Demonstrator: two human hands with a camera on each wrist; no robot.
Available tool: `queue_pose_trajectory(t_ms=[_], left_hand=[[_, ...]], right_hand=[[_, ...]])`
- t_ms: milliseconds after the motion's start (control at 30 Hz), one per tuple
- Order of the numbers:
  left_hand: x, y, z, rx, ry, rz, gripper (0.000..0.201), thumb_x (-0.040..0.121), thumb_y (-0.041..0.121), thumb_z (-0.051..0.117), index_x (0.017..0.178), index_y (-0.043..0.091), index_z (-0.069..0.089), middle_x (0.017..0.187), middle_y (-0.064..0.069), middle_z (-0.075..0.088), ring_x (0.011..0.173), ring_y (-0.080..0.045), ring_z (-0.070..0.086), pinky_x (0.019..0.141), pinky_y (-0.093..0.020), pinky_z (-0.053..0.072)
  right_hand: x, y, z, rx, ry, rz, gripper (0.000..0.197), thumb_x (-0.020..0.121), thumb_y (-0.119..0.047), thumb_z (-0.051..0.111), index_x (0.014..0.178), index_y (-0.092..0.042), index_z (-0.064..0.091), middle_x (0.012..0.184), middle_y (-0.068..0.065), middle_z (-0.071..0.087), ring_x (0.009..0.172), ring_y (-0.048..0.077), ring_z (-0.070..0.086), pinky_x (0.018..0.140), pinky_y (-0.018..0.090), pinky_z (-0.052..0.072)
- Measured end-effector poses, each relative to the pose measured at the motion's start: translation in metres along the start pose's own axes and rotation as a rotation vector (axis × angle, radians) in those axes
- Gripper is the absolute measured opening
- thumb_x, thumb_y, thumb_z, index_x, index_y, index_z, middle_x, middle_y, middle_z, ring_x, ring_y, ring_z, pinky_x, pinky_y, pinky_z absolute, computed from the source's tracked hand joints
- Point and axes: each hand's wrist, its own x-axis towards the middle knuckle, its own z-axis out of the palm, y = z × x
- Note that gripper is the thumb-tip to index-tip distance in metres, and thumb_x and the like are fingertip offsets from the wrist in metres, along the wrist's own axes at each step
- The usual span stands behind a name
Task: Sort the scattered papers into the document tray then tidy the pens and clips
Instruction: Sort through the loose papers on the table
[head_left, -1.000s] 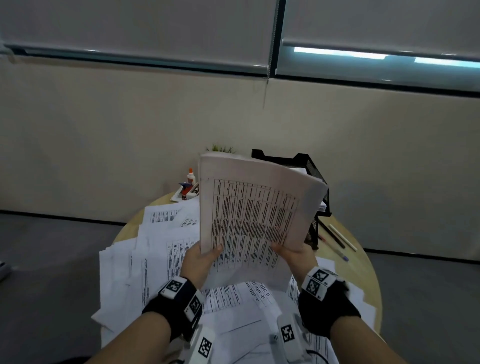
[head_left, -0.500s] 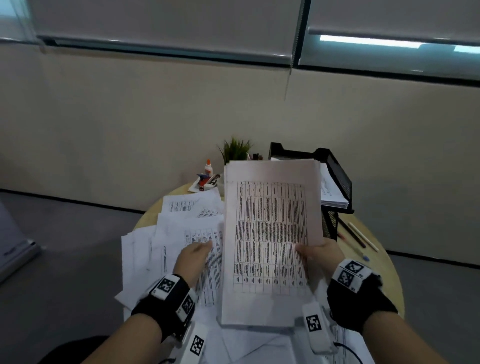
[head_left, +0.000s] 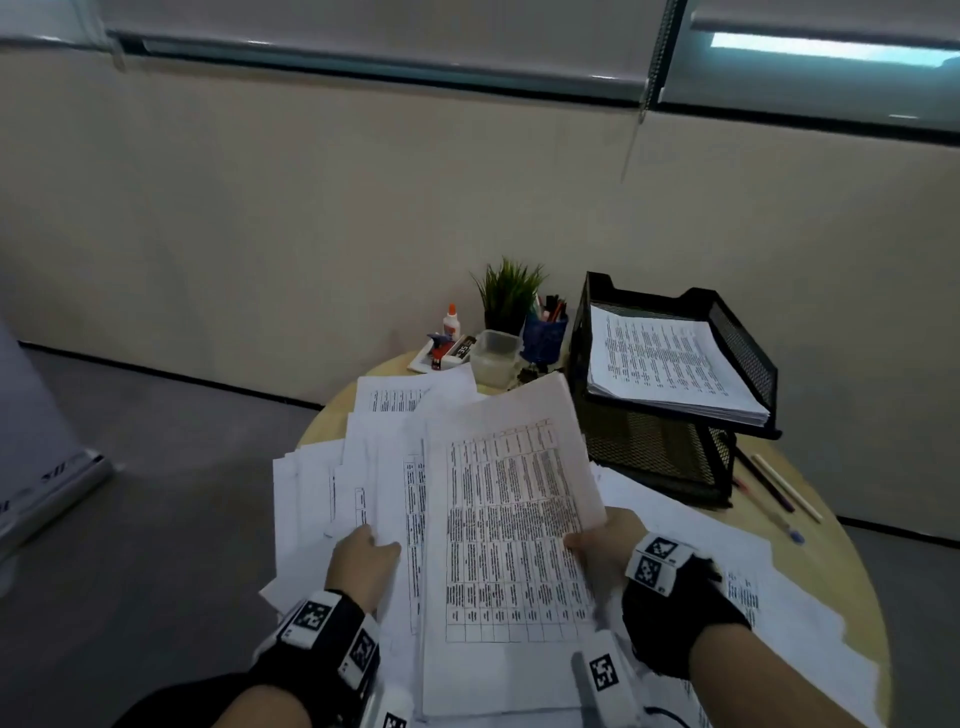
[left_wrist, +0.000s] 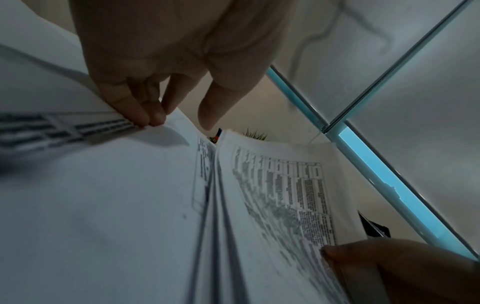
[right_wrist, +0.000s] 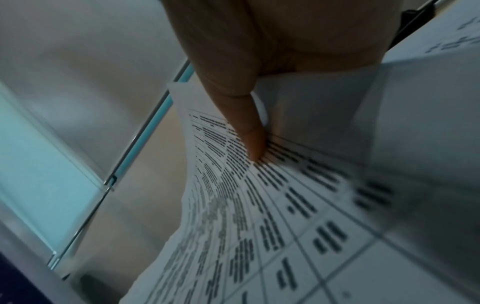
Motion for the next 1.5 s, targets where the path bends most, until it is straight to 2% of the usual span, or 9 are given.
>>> queue_pose_trajectory(t_ms=[200,467,767,867,967,1133,1233,1400,1500], left_hand=[[0.011,-0.009,0.000,-0.063,-0.115,0.015,0.023,0.084,-0.008,0.044,0.073,0.007,0.057,0.072,-0.008,0.055,0.067,-0.017,0.048,0.060,-0.025,0.035],[-0.005,-0.001,0.005,-0.116,-0.232,0.055,0.026,0.085,-0.007,0.045,0.066,0.008,0.055,0.059,-0.002,0.051,0.053,-0.011,0.045,0.050,-0.017,0.034],[-0.025,0.001,0.027,-0.106,-0.362,0.179,0.035,0.081,0.005,0.063,0.109,0.026,0.064,0.108,-0.004,0.069,0.098,-0.020,0.065,0.091,-0.033,0.051],[-0.024,0.003,0.032,0.331,-0.222,0.196,0.051,0.078,0.030,0.063,0.128,0.029,0.055,0.137,-0.009,0.047,0.129,-0.025,0.043,0.109,-0.038,0.036],[-0.029,0.009,0.031,0.433,-0.164,0.156,0.046,0.083,0.021,0.058,0.127,0.032,0.055,0.155,-0.014,0.015,0.144,-0.029,0.009,0.116,-0.039,0.014],[-0.028,0.007,0.029,0.329,-0.184,0.250,0.029,0.082,0.010,0.057,0.106,0.023,0.067,0.117,0.002,0.053,0.113,-0.016,0.046,0.095,-0.022,0.035],[-0.031,0.012,0.021,0.137,-0.229,0.248,0.022,0.083,0.006,0.058,0.090,0.025,0.068,0.102,0.003,0.068,0.096,-0.016,0.064,0.090,-0.031,0.050],[-0.036,0.017,0.017,0.027,-0.219,0.257,0.020,0.088,0.005,0.058,0.095,0.021,0.065,0.082,0.009,0.066,0.075,-0.004,0.060,0.064,-0.011,0.044],[-0.033,0.017,0.020,-0.059,-0.165,0.181,0.017,0.087,0.003,0.059,0.085,0.020,0.061,0.097,-0.005,0.069,0.082,-0.016,0.064,0.067,-0.021,0.048]], right_hand=[[0.010,-0.011,0.019,-0.141,-0.038,-0.058,0.038,0.082,-0.010,0.067,0.118,-0.002,0.060,0.110,0.014,0.065,0.091,0.022,0.056,0.085,0.028,0.047],[0.014,-0.010,0.014,-0.217,-0.047,-0.128,0.035,0.080,0.001,0.063,0.114,0.000,0.059,0.115,0.017,0.063,0.106,0.028,0.058,0.080,0.025,0.045],[0.015,0.024,-0.007,-0.293,0.082,-0.020,0.051,0.080,-0.009,0.067,0.124,-0.002,0.044,0.106,0.010,0.057,0.086,0.020,0.049,0.071,0.025,0.044],[0.017,0.025,-0.006,-0.314,0.058,-0.067,0.040,0.081,-0.012,0.065,0.117,-0.003,0.049,0.095,0.005,0.052,0.085,0.020,0.050,0.065,0.024,0.040],[0.019,0.024,-0.002,-0.273,0.042,-0.084,0.041,0.079,-0.011,0.066,0.114,-0.006,0.046,0.085,-0.001,0.050,0.086,0.020,0.051,0.059,0.023,0.040],[0.020,0.020,-0.004,-0.060,-0.007,-0.063,0.046,0.074,-0.005,0.073,0.107,-0.011,0.041,0.093,0.004,0.055,0.090,0.022,0.055,0.068,0.027,0.047],[0.022,0.021,-0.005,-0.023,-0.033,-0.056,0.036,0.072,-0.009,0.076,0.102,-0.007,0.055,0.103,0.011,0.065,0.096,0.026,0.061,0.083,0.034,0.051],[0.022,0.020,0.006,-0.041,-0.051,-0.048,0.044,0.069,-0.009,0.078,0.109,-0.003,0.060,0.105,0.012,0.066,0.099,0.026,0.062,0.082,0.032,0.051],[0.025,0.013,0.011,-0.102,-0.044,-0.043,0.059,0.069,-0.014,0.079,0.120,-0.002,0.052,0.116,0.013,0.061,0.106,0.025,0.058,0.086,0.032,0.051]])
